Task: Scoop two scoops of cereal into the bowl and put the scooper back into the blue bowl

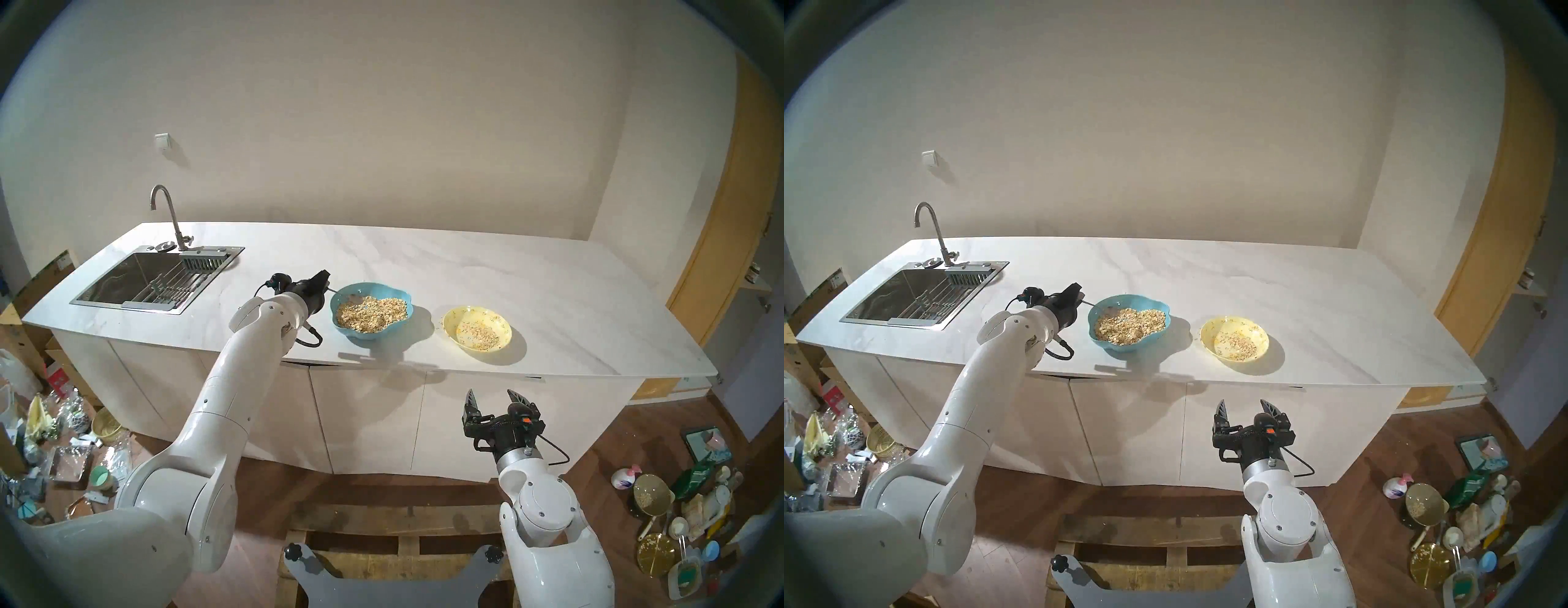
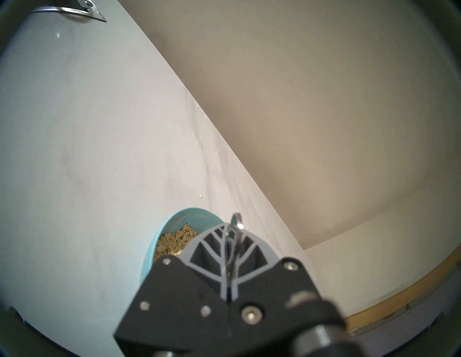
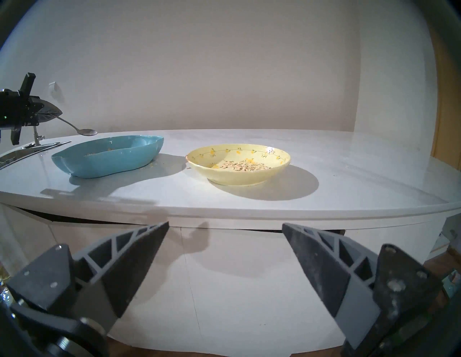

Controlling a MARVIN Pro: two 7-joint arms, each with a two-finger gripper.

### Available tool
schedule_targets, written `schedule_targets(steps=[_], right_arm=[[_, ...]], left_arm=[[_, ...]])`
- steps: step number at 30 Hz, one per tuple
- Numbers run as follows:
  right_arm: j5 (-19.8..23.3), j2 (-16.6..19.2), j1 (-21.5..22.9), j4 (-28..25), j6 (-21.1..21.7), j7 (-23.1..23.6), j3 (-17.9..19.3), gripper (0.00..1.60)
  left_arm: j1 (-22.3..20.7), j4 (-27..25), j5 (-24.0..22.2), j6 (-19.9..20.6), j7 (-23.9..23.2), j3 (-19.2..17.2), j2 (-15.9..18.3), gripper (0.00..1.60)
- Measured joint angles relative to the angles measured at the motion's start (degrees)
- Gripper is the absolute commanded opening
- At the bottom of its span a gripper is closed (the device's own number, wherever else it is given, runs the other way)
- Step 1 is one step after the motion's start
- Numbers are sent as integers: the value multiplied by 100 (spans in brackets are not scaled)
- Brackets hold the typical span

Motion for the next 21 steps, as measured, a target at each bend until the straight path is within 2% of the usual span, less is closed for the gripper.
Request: schedule_targets(steps=[12, 21], right_arm=[[0, 0, 0, -1, 0, 0, 0, 160], [0, 0, 0, -1, 0, 1, 0, 160]], left_arm=[[-182, 255, 91, -114, -38, 39, -15, 0], [-300, 449, 249, -179, -46, 224, -78, 0]])
